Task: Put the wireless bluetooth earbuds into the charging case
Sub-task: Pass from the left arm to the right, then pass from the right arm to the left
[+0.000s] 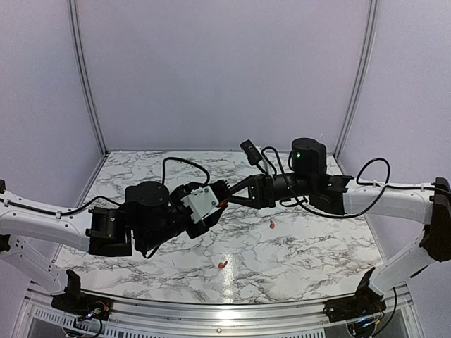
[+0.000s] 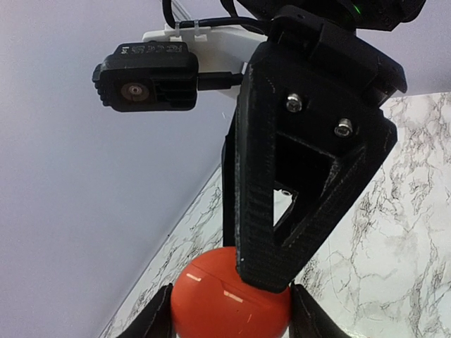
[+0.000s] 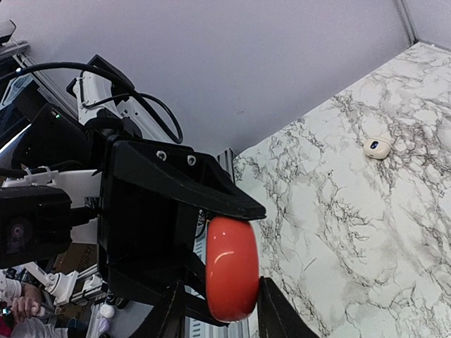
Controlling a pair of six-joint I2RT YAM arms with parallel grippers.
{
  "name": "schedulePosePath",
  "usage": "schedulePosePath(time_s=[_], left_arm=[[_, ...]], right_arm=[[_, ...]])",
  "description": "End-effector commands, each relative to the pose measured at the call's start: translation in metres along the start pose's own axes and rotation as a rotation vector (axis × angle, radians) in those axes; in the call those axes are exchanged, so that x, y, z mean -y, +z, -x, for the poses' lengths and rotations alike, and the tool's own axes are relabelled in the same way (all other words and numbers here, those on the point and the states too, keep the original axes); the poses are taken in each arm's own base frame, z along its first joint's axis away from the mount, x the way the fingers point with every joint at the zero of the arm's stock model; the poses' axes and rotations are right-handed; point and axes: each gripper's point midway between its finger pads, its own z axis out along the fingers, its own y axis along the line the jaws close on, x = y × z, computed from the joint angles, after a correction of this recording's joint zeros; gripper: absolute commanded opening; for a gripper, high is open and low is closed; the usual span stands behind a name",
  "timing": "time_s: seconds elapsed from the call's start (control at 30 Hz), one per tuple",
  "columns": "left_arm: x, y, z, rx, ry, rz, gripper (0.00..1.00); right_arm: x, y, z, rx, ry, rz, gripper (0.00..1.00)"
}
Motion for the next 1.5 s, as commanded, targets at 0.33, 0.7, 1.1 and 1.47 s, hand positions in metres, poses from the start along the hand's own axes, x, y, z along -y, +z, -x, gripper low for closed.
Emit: schedulePosePath(time_s=[0.33, 0.7, 1.1, 1.47], left_arm=[[-0.007, 0.002, 0.003, 0.016, -0.029, 0.042, 0.29], [-0.007, -0.002, 0.000, 0.018, -0.033, 0.039, 0.64], [-0.035, -0.049, 0.003, 0.090, -0.308, 0.024, 0.99], [0.004, -0.071, 0.006, 0.033, -0.471, -0.472, 0.99]], right_arm=[[0.003, 0.006, 0.014, 0.028, -0.024, 0.002, 0.30], [0.000, 0.003, 0.018, 0.024, -0.055, -0.005, 0.10], [0.005, -0.013, 0.018, -0.029, -0.195, -0.085, 0.05], [-0.016, -0.017, -0.005, -0.160, -0.369, -0.076, 0.06]])
